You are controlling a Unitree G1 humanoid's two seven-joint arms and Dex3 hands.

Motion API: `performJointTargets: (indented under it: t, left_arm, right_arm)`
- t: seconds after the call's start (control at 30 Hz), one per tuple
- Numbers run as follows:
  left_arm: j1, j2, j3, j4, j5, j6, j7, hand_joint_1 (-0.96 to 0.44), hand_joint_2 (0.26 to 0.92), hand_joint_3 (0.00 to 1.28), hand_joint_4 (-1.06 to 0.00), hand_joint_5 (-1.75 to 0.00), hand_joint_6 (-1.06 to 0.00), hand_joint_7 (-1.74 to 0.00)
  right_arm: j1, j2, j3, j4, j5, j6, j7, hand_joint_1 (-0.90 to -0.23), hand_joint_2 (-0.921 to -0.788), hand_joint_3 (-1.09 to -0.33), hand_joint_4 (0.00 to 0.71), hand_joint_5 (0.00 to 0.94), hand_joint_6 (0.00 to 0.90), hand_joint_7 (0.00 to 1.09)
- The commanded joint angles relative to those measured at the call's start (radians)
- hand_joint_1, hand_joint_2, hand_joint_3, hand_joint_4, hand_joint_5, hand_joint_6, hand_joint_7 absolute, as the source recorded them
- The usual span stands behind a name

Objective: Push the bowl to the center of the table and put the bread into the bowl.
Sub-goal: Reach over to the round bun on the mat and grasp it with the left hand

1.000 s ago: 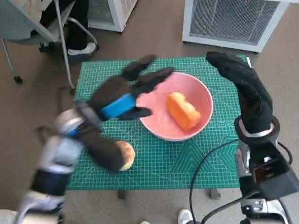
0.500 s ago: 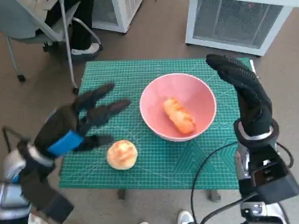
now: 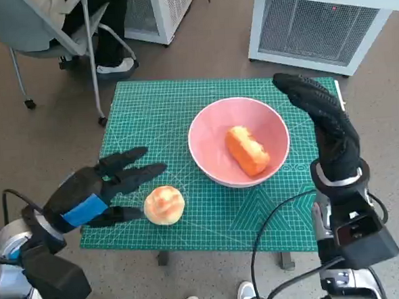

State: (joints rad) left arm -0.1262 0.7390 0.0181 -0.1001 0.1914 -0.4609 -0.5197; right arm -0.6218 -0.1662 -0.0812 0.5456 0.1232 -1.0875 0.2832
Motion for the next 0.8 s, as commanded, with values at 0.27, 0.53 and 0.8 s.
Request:
performJointTargets:
  t: [0.27,0.53,0.8]
  left_arm:
    - [-0.068,-0.046,-0.117,0.086,0.049,0.081,-0.042,-0.25,0.894,0.00,-0.28,0.00,-0.41,0.00]
    - [-0.148,-0.094,-0.203,0.201,0.097,0.128,-0.062,-0.20,0.885,0.00,-0.30,-0.01,-0.42,0.00]
    - [-0.219,-0.117,-0.274,0.297,0.148,0.207,-0.107,-0.12,0.888,0.00,-0.38,-0.03,-0.49,-0.03]
  right_arm:
    - [0.001,-0.020,0.010,0.005,0.030,0.016,0.025,-0.614,-0.921,-0.818,0.270,0.002,-0.001,0.59]
    - [0.004,-0.028,0.010,0.001,0.037,0.018,0.032,-0.625,-0.921,-0.817,0.270,0.002,-0.001,0.59]
    - [0.008,-0.033,0.011,-0.010,0.048,0.025,0.041,-0.629,-0.921,-0.817,0.270,0.001,-0.001,0.59]
